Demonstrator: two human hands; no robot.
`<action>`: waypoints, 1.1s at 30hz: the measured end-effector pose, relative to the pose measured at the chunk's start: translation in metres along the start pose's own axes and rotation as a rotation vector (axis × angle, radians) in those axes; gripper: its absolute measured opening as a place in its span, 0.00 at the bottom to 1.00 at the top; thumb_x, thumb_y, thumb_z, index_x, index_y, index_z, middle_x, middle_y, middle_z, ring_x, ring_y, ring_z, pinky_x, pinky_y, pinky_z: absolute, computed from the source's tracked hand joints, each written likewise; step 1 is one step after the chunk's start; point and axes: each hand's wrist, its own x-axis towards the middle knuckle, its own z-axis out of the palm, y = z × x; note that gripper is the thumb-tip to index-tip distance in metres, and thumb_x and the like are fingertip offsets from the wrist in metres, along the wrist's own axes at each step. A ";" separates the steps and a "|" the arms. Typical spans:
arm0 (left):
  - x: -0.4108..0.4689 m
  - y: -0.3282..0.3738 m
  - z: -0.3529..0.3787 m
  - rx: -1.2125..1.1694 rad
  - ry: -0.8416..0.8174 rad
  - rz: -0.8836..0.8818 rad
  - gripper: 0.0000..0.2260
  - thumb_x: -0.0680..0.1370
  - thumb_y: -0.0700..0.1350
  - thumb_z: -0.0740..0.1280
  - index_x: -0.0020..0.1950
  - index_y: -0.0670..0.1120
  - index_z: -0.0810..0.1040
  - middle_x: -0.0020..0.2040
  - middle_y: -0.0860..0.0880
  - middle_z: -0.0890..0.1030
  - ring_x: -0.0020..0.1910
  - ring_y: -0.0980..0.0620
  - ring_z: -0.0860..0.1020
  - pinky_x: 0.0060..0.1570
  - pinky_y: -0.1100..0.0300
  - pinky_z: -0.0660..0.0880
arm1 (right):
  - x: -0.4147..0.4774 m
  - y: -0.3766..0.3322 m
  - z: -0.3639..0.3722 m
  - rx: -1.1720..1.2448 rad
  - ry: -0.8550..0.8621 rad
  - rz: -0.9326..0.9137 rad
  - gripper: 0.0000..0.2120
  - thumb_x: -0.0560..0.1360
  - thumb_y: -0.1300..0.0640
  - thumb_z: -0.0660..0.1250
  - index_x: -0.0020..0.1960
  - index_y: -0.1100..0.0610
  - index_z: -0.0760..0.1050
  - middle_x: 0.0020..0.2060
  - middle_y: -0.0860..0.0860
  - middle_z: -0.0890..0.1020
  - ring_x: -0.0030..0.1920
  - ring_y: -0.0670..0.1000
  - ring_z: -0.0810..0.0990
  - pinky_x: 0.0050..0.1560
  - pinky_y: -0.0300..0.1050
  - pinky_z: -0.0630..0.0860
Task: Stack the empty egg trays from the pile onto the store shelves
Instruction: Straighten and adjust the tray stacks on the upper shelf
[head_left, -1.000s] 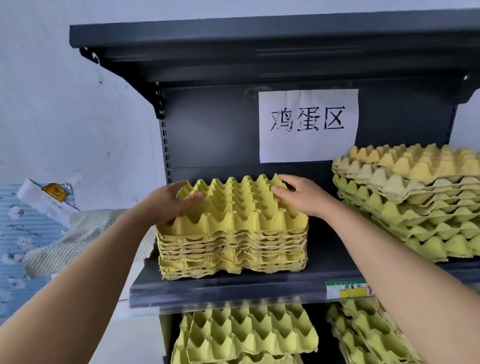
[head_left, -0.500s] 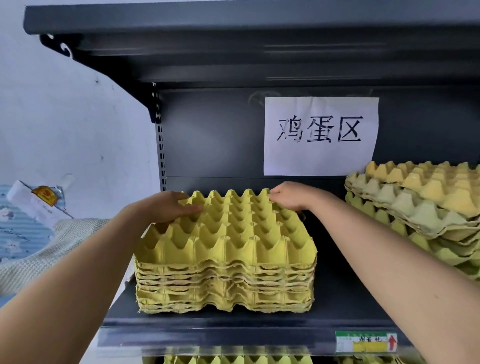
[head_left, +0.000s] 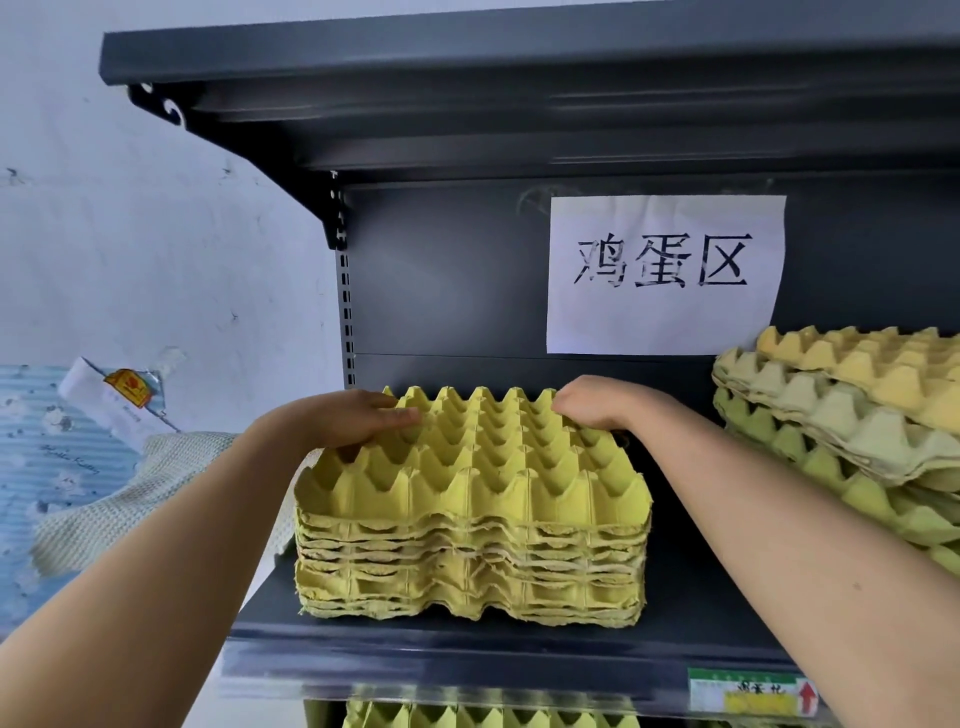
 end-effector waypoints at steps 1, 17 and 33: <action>-0.008 0.000 -0.001 0.010 0.010 0.016 0.38 0.66 0.74 0.58 0.69 0.53 0.73 0.56 0.49 0.82 0.48 0.48 0.83 0.54 0.52 0.78 | -0.005 -0.002 0.001 -0.003 0.011 -0.026 0.11 0.77 0.57 0.55 0.36 0.56 0.62 0.33 0.51 0.65 0.33 0.52 0.63 0.32 0.45 0.58; -0.102 -0.027 0.059 -0.057 0.342 0.084 0.55 0.55 0.66 0.79 0.77 0.51 0.59 0.65 0.46 0.72 0.55 0.51 0.74 0.59 0.51 0.75 | -0.155 0.012 0.030 0.062 0.250 -0.224 0.33 0.64 0.37 0.74 0.66 0.44 0.73 0.67 0.47 0.73 0.65 0.47 0.72 0.55 0.39 0.67; -0.136 0.038 0.081 0.143 0.668 0.179 0.33 0.74 0.62 0.68 0.74 0.48 0.66 0.72 0.44 0.68 0.67 0.40 0.69 0.64 0.44 0.70 | -0.206 0.030 0.010 -0.042 0.529 -0.277 0.21 0.75 0.50 0.68 0.67 0.53 0.74 0.65 0.49 0.76 0.62 0.49 0.74 0.63 0.44 0.68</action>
